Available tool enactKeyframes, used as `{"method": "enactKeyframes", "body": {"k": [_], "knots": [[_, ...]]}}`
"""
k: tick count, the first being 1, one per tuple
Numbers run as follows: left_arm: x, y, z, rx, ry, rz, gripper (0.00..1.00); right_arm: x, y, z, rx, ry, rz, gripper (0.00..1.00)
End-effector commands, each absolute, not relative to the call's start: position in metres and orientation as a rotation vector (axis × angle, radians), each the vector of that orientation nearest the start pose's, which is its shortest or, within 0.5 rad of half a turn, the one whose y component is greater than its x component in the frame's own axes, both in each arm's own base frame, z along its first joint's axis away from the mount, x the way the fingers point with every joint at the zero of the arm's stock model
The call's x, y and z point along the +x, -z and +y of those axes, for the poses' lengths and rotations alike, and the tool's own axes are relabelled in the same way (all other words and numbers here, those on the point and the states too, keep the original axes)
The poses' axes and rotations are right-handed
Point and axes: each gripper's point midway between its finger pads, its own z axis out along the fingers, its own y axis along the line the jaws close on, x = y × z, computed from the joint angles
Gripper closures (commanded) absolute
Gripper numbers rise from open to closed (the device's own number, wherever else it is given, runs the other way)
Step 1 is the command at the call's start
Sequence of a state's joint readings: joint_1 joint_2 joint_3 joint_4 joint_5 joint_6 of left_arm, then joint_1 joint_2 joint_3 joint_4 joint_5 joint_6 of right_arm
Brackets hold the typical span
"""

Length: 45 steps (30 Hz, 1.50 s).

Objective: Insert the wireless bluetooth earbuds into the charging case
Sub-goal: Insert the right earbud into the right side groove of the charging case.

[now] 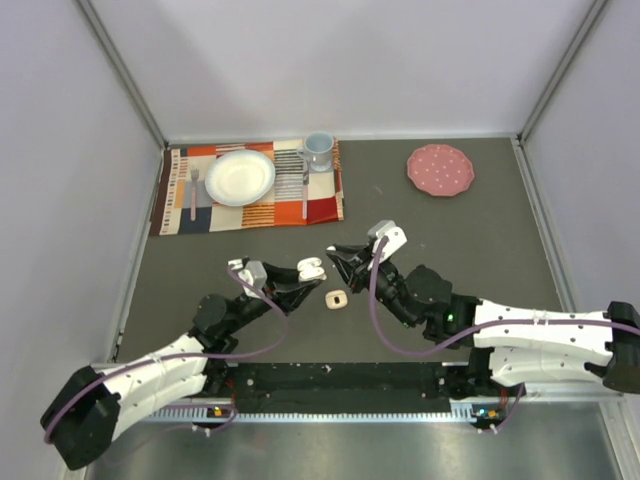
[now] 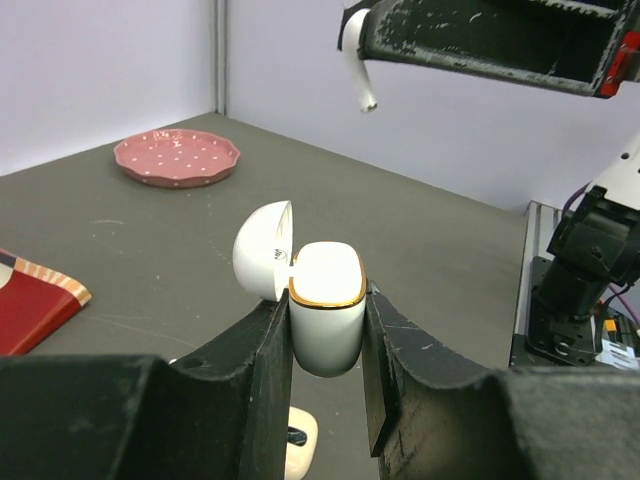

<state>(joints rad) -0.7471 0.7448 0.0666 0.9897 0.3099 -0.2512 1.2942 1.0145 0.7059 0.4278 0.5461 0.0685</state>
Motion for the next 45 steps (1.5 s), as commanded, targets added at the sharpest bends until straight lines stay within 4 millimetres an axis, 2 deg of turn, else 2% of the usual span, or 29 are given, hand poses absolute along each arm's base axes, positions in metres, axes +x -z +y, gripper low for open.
{"method": "enactKeyframes", "body": {"k": [1,10,21,34,45], "knots": [[0.164,-0.263,-0.249,0.619,1.068,1.044,1.0,0.171,-0.32,0.336,-0.454,-0.826,1.395,1.0],[0.159,-0.272,-0.251,0.676,1.04,0.953,1.0,0.159,-0.31,0.35,-0.503,-0.899,1.413,1.0],[0.161,-0.277,-0.251,0.663,1.033,0.947,1.0,0.157,-0.296,0.355,-0.532,-0.872,1.434,1.0],[0.159,-0.275,-0.25,0.66,1.05,0.953,1.0,0.169,-0.282,0.349,-0.53,-0.758,1.444,1.0],[0.159,-0.276,-0.25,0.654,1.053,0.953,1.0,0.173,-0.284,0.347,-0.511,-0.733,1.437,1.0]]}}
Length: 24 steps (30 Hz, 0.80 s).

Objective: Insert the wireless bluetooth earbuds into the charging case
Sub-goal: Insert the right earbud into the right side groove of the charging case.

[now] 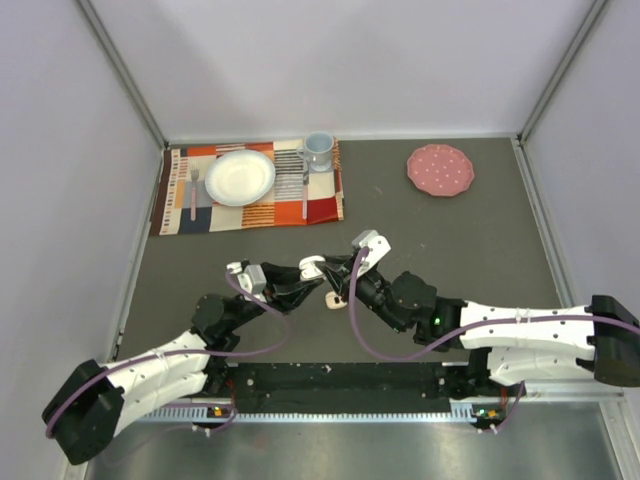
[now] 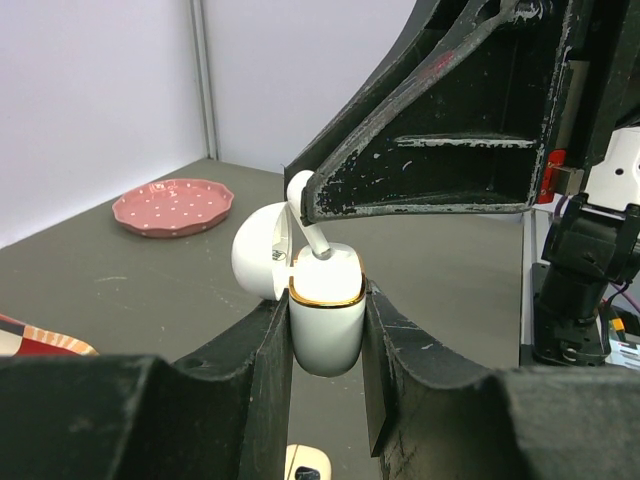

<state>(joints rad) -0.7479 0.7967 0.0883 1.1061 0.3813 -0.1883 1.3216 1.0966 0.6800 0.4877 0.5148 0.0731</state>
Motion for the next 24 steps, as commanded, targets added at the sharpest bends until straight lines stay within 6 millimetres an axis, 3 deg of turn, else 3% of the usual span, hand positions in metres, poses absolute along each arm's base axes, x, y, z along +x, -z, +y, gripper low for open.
{"method": "enactKeyframes", "body": {"k": [1,12,24], "knots": [[0.159,-0.277,-0.25,0.653,1.052,0.952,1.0,0.173,-0.283,0.348,-0.514,-0.733,1.438,1.0],[0.164,-0.281,-0.245,0.609,1.037,0.951,1.0,0.165,-0.261,0.35,-0.585,-0.743,1.476,1.0],[0.172,-0.282,-0.241,0.547,1.024,0.977,1.0,0.165,-0.253,0.35,-0.646,-0.673,1.461,1.0]]}}
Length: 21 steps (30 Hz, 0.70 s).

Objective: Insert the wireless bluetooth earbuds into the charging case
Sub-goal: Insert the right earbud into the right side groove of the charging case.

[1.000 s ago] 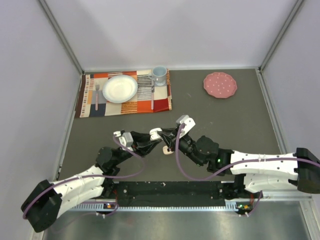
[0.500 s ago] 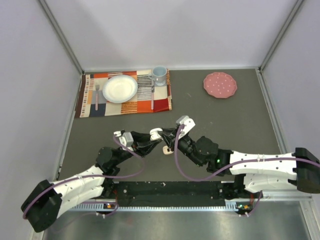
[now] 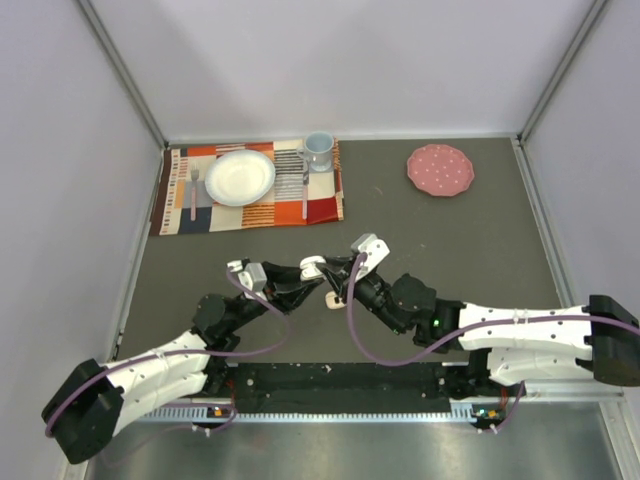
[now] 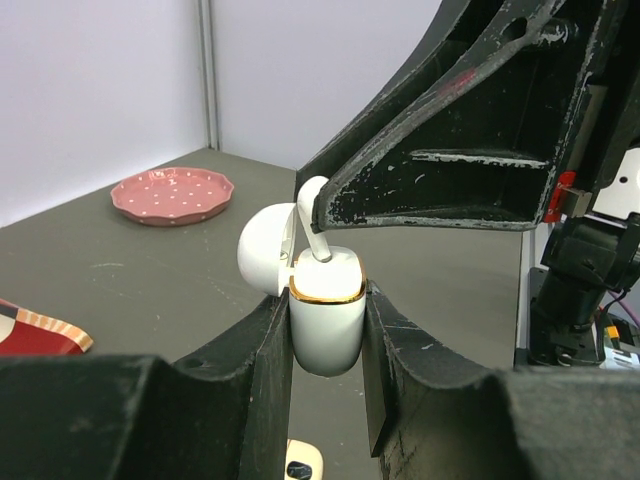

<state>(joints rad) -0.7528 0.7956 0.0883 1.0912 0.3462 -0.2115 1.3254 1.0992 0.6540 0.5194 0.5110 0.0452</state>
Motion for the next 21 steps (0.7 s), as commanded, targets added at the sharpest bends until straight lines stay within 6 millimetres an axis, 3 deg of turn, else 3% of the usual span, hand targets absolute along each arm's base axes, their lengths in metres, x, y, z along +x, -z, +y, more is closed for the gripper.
{"method": "enactKeyframes", "body": {"k": [1,21], "knots": [[0.1725,-0.2816,-0.2413,0.548,1.025,0.979,1.0,0.1647,-0.2523,0.3505,-0.648,-0.669,1.464,1.0],[0.1752,-0.2772,-0.2428,0.544,1.028,1.005,1.0,0.166,-0.2592,0.3529,-0.669,-0.634,1.443,0.99]]}}
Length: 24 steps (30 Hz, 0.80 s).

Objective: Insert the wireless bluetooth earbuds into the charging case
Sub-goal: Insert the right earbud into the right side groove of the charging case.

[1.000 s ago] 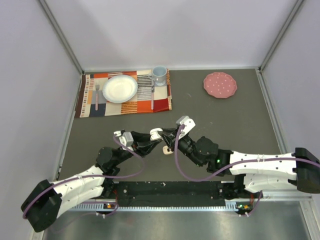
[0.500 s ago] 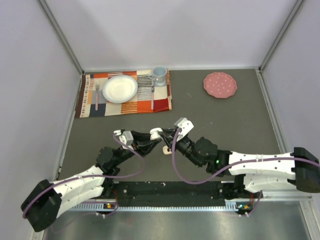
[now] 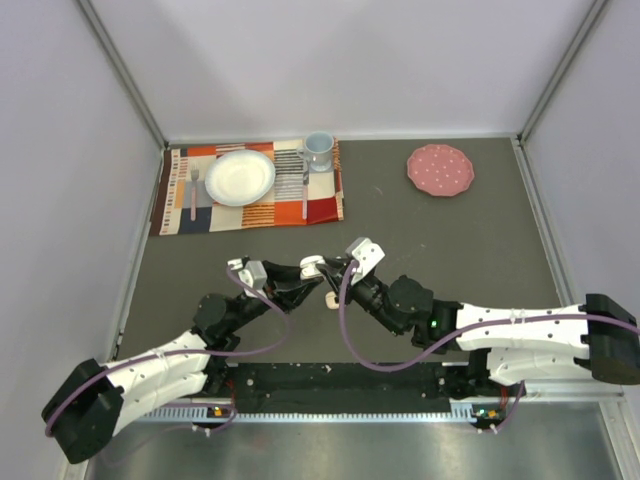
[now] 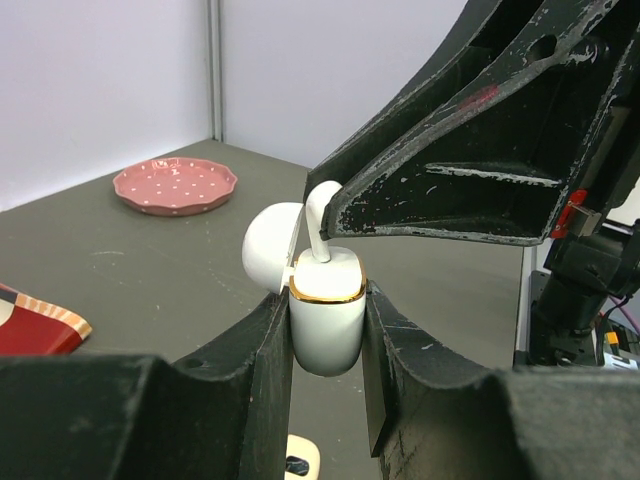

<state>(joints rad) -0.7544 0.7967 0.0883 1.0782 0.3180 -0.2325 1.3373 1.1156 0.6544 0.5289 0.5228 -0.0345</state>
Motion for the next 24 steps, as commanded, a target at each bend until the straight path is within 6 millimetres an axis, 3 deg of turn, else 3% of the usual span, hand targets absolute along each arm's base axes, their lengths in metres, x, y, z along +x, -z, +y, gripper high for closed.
{"method": "enactKeyframes", "body": {"k": [1,15,19,24], "knots": [[0.1748,-0.2776,-0.2428,0.545,1.029,1.003,1.0,0.1651,-0.2609,0.3536,-0.669,-0.641,1.44,0.98],[0.1742,-0.2789,-0.2418,0.543,1.027,0.996,1.0,0.1637,-0.2635,0.3547,-0.66,-0.661,1.445,0.81],[0.1741,-0.2796,-0.2417,0.542,1.027,0.993,1.0,0.163,-0.2636,0.3545,-0.659,-0.667,1.446,0.7],[0.1737,-0.279,-0.2417,0.544,1.028,0.994,1.0,0.1633,-0.2664,0.3533,-0.646,-0.672,1.444,0.67]]}}
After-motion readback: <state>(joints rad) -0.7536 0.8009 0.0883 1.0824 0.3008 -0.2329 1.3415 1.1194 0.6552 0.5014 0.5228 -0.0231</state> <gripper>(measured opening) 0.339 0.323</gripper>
